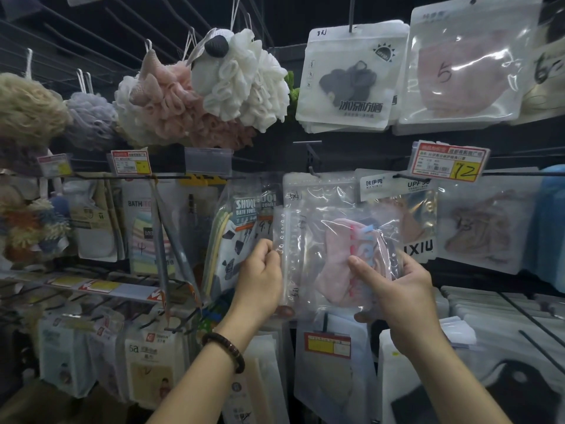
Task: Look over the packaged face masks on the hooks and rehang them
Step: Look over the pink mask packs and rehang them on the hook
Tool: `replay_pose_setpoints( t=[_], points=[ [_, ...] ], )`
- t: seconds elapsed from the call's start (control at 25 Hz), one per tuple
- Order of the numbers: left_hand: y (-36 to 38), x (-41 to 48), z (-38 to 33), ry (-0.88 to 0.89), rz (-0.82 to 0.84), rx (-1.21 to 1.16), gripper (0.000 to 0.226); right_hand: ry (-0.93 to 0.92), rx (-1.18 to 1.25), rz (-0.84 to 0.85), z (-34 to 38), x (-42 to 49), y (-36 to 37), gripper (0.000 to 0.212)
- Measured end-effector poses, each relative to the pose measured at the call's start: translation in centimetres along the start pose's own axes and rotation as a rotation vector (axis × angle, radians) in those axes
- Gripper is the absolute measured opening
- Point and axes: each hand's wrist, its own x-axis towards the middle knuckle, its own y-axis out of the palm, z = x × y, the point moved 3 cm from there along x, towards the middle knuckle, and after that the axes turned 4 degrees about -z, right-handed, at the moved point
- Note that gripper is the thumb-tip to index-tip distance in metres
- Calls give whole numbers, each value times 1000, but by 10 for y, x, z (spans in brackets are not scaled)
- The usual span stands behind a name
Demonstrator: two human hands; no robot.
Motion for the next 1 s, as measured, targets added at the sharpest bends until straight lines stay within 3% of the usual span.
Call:
replay_pose_setpoints(
  t=[0.16,0.24,0.36,0.52,0.64,0.76,0.88,1.0],
  points=[
    [-1,-8,1,-146,47,-50,29,-23,34,10,-1,-2,-2,42],
    [-1,-8,3,-133,51,-4,29,-31,36,5,-1,-3,-3,33],
    [-5,-3,1,48,-72,103,30,-6,58,22,-3,-7,-3,25],
    [-16,11,-9,233,-196,292,30,53,54,104,-9,-17,-1,35],
    [-24,19,-20,357,-145,441,27,-103,-75,-9,4,-12,-6,40],
    [-28,23,-42,550,-130,628,20,-350,-288,-104,41,5,-5,32],
    [-28,29,-66,717,-153,783,15,-484,-484,39,71,27,21,31],
    [-23,29,-87,828,-96,875,17,-427,-489,163,79,51,52,39]
  ],
)
